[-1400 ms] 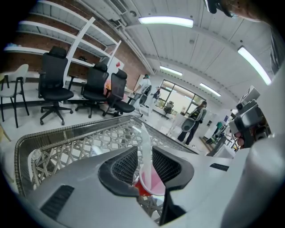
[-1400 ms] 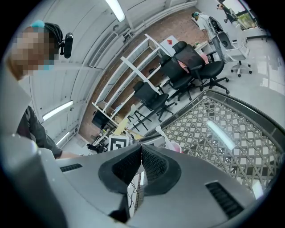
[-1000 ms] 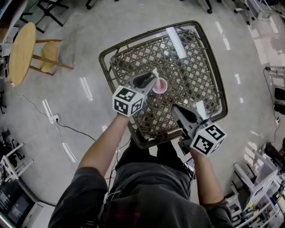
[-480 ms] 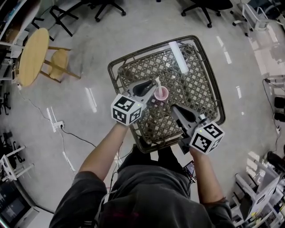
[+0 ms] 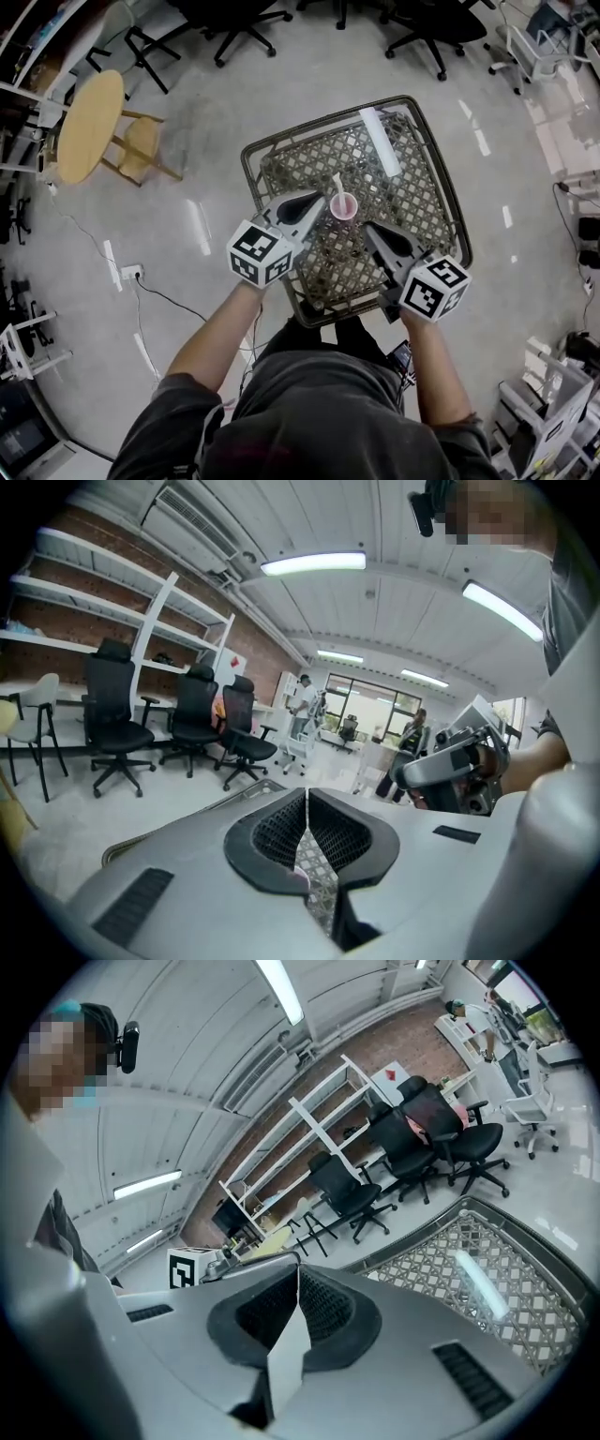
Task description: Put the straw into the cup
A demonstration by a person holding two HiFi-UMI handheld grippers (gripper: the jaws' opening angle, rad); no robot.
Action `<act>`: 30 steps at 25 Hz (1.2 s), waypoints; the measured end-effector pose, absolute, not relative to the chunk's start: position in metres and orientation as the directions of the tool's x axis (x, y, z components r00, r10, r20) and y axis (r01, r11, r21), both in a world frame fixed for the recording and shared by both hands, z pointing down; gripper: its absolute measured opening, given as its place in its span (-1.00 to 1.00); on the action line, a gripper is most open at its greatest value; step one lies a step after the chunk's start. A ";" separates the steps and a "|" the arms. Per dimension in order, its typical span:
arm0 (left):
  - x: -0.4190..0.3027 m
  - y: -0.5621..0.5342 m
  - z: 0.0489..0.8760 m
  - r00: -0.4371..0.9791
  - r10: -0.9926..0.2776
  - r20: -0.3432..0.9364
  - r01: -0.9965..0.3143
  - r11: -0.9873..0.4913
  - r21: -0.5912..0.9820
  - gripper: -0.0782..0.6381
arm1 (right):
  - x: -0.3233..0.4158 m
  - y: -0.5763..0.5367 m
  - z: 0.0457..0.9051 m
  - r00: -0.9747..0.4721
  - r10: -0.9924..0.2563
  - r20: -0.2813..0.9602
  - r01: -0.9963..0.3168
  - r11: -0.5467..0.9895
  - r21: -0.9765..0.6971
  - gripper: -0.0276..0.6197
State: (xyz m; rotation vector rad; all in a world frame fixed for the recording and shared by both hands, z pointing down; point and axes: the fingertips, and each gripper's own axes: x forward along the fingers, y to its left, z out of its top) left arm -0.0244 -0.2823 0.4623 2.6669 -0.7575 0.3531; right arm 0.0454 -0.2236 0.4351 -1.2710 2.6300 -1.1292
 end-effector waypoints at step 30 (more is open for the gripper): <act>-0.051 -0.219 0.417 0.818 -0.480 0.317 -0.557 -0.799 0.227 -0.76 | 0.028 -0.206 0.404 -0.698 -0.666 0.265 -0.683 0.506 -0.526 -0.87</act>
